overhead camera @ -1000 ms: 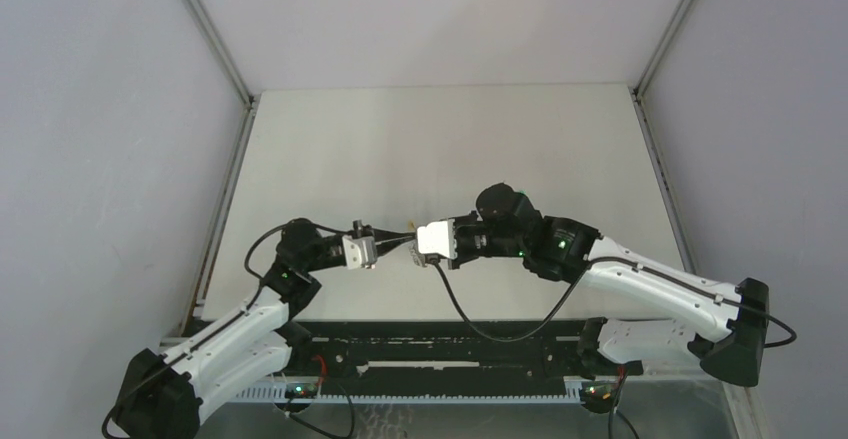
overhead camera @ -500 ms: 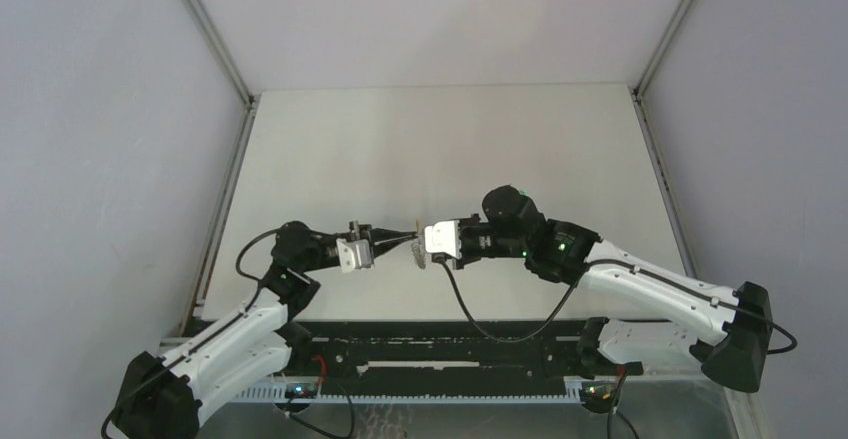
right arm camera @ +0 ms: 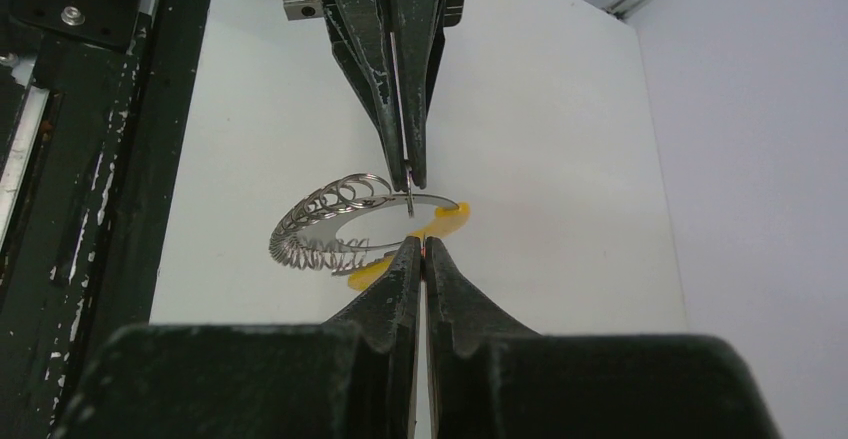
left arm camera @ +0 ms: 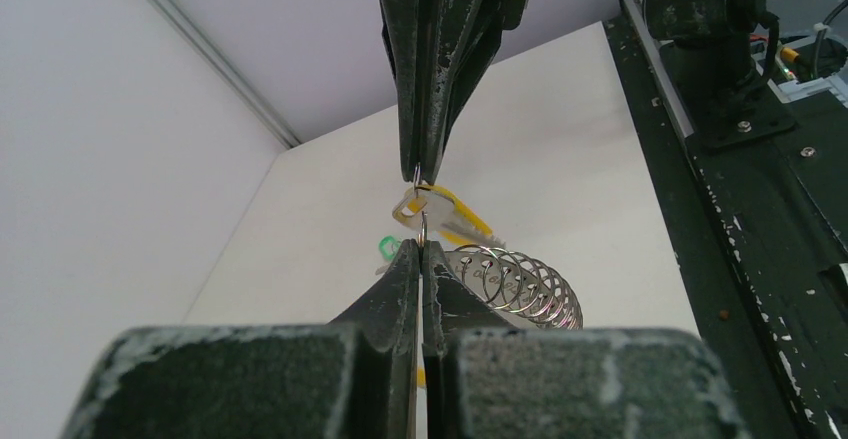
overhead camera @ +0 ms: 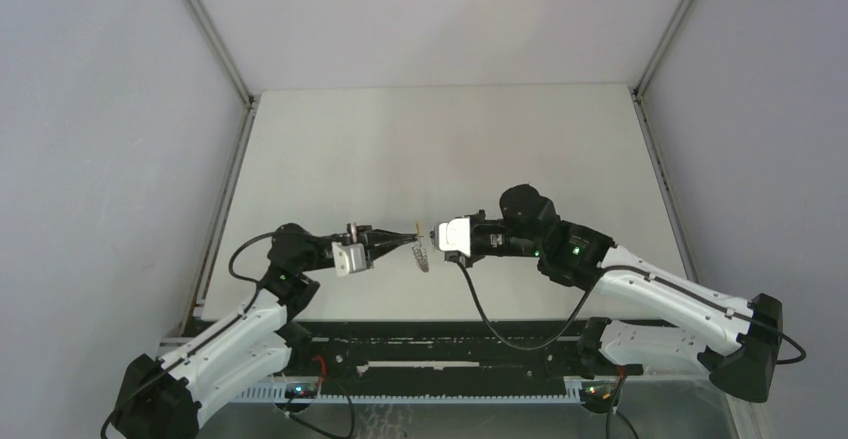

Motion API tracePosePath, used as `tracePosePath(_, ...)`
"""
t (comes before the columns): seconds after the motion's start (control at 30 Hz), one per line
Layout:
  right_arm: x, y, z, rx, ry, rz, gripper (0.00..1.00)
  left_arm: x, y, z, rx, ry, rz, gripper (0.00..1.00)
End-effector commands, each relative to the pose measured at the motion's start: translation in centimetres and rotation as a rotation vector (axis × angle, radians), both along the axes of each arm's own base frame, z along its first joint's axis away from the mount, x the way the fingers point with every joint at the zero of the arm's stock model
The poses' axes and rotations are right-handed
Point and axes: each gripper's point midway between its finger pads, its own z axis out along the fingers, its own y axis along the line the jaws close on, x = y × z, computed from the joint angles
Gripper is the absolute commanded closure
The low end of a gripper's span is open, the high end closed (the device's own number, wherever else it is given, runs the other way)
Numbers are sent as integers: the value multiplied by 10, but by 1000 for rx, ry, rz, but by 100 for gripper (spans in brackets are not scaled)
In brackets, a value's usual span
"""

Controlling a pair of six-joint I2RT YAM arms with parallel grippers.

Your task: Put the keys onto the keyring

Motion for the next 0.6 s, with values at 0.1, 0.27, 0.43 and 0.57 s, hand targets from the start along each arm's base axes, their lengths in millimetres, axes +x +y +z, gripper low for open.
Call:
tracePosePath(0.1,-4,6,18,73,-9,31,100,-8,0,12,-39,-36,-31,100)
tracePosePath(0.27,-3,9,16,72,-6,36,100,-8,0,13,-40,-35,-33,100)
tracePosePath(0.43,-4,11,12,54,9,46,100,-9,0,13,-45,-34,-33,100)
tracePosePath(0.57,-3,13,11,50,5,41,100,-9,0,15,-49,-38,-35,100)
